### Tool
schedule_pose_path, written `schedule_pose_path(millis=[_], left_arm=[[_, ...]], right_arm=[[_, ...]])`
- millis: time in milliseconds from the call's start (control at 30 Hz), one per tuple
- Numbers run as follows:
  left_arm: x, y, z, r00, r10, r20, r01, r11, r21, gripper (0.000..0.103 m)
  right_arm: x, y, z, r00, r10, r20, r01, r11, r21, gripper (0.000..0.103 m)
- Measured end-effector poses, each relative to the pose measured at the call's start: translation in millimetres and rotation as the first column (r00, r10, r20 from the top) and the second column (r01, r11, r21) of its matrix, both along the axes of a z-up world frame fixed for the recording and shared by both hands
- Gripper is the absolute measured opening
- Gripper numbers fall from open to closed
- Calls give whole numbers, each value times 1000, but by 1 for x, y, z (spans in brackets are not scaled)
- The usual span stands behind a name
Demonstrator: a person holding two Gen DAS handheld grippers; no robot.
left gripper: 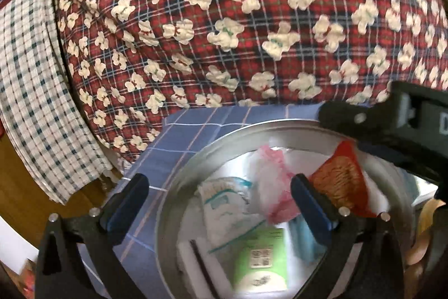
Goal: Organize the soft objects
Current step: 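Open both tools to drop the swab box and sock into the tin, then move both tools away from the tin toward the pink puff and yellow sponge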
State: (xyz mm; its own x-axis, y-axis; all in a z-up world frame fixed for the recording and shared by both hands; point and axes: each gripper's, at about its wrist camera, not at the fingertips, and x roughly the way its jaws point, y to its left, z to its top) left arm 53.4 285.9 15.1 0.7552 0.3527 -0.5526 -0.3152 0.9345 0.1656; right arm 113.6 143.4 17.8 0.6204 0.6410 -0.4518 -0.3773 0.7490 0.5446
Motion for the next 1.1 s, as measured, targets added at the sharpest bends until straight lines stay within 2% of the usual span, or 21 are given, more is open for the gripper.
schedule_pose_path(millis=[67, 133, 167, 200, 233, 300, 400, 533, 667, 767, 967, 1100], left_arm=[[-5, -2, -2, 1000, -2, 24, 2, 999, -33, 102], [-9, -6, -4, 999, 5, 53, -2, 999, -53, 102], [-12, -9, -6, 998, 6, 67, -2, 998, -68, 103], [-14, -11, -7, 997, 6, 73, 0, 997, -76, 102], [-16, -14, -8, 996, 2, 90, 6, 996, -91, 102], [-21, -19, -8, 993, -2, 118, 15, 994, -113, 102], [-25, -26, -10, 989, 7, 148, 12, 992, -127, 102], [-37, -31, -6, 975, 46, 219, -26, 996, -91, 102], [-46, -28, -7, 959, 63, 275, -26, 990, -137, 102], [-49, -29, -9, 953, 72, 294, -34, 991, -132, 102], [-56, -28, -13, 941, 89, 327, -46, 989, -137, 102], [-58, -29, -18, 943, 97, 317, -56, 989, -136, 103]], right_arm=[[-17, -13, 5, 992, -80, 102, 83, 996, -28, 70], [-33, -23, 9, 969, -147, 198, 160, 986, -51, 70], [-44, -28, 9, 945, -195, 263, 219, 973, -67, 73], [-53, -34, 9, 920, -231, 317, 268, 960, -78, 82], [-61, -38, 9, 894, -263, 363, 312, 946, -84, 87], [-73, -46, 10, 851, -309, 424, 371, 926, -72, 87], [-78, -57, 12, 829, -330, 451, 397, 916, -61, 89], [-82, -62, 7, 809, -342, 478, 424, 903, -73, 89], [-87, -64, 5, 794, -342, 503, 442, 892, -90, 89], [-91, -64, 4, 779, -345, 523, 454, 886, -92, 89], [-92, -55, 1, 790, -287, 541, 413, 902, -125, 89], [-96, -46, 0, 787, -243, 567, 394, 905, -159, 89]])
